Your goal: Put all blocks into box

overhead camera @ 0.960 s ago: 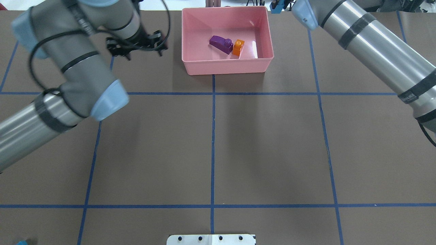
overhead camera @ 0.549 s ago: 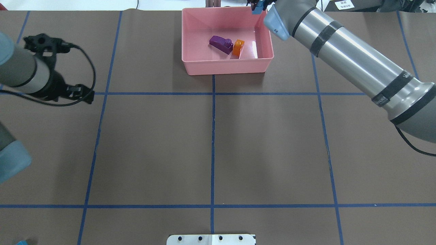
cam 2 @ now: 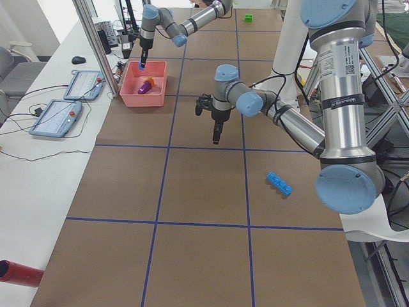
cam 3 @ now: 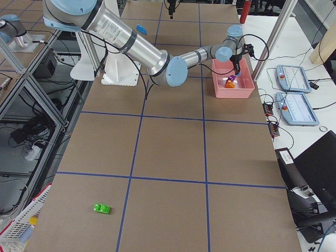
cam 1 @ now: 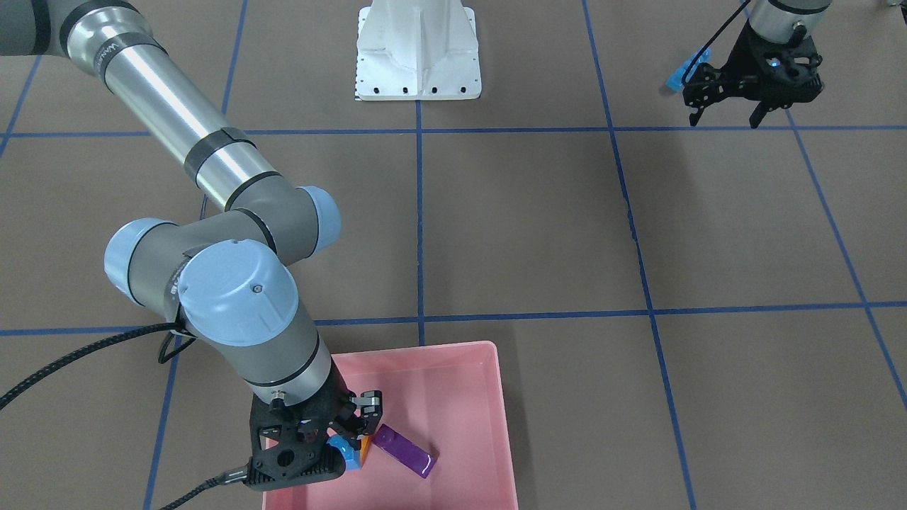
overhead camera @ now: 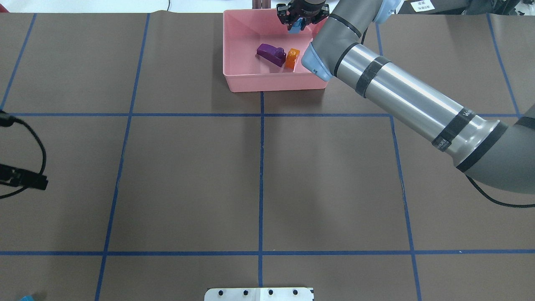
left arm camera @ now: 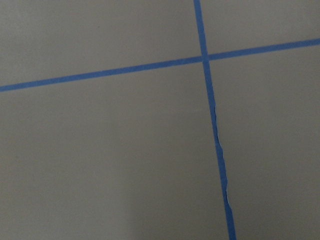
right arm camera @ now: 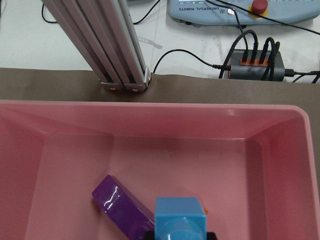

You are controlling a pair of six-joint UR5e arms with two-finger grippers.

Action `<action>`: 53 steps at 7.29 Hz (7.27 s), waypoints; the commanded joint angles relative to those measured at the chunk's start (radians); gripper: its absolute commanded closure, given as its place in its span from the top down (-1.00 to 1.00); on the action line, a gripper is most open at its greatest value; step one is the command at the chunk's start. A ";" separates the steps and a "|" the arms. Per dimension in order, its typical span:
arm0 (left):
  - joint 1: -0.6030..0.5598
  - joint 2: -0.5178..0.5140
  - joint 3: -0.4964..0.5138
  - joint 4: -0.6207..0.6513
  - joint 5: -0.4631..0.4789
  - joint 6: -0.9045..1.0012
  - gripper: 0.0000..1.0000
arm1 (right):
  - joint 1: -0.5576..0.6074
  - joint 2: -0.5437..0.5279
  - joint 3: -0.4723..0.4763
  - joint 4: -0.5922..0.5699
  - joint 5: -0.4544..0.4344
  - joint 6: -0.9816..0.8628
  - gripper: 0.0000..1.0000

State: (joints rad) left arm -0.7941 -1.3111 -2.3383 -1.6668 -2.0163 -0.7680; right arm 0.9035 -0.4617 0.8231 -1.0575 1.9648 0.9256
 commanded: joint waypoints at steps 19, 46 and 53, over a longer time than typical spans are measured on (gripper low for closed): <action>0.932 0.468 0.235 -0.745 0.387 -0.436 1.00 | 0.181 -0.681 1.195 -1.127 0.134 -0.629 0.99; -0.306 -0.792 0.525 0.033 -0.409 -0.198 -1.00 | 0.608 -1.729 0.636 0.060 0.356 -1.114 0.99; -0.292 -1.150 0.962 -0.054 -0.305 -0.214 -1.00 | 0.606 -1.715 0.608 0.057 0.404 -1.041 -0.88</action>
State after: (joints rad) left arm -1.0969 -2.3643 -1.5130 -1.6683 -2.3721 -0.9718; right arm 1.5094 -2.1807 1.4318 -0.9994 2.3673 -0.1408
